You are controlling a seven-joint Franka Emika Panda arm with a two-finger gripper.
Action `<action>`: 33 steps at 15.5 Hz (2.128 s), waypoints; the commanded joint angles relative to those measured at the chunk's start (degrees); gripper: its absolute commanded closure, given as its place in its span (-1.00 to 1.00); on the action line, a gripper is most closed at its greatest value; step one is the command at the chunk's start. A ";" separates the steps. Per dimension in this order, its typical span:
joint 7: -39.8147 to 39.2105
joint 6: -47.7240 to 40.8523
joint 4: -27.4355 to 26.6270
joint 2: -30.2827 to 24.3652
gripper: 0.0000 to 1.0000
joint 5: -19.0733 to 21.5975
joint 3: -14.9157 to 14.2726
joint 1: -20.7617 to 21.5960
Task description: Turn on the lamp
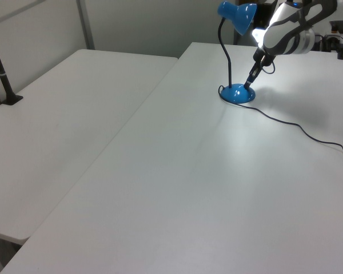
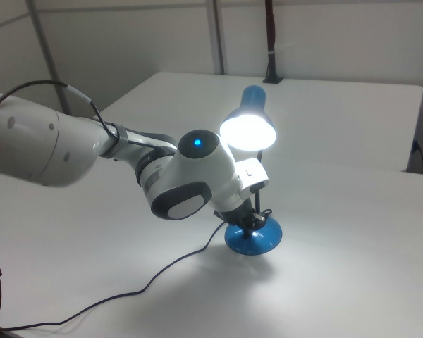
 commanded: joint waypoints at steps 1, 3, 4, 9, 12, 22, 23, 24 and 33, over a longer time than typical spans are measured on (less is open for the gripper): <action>-0.09 0.18 -0.04 -0.35 1.00 1.62 0.17 0.52; -2.36 -9.01 -0.04 -3.95 0.99 -0.56 -0.35 -0.35; -4.03 -14.63 0.05 -6.14 0.98 -2.67 -0.79 -1.58; -5.10 -35.92 2.15 -12.57 0.94 -18.74 -1.32 -4.92; -3.62 -50.85 8.38 -13.72 0.93 -22.20 -1.32 -4.23; 29.00 -62.86 22.55 -19.96 0.88 -20.97 -0.79 8.95; 29.26 -62.68 22.81 -20.14 0.74 -20.88 -0.71 10.35; 29.26 -62.68 23.77 -20.05 0.45 -21.06 -0.71 11.58; 28.56 -62.15 24.75 -19.44 -1.00 -21.15 -0.27 12.65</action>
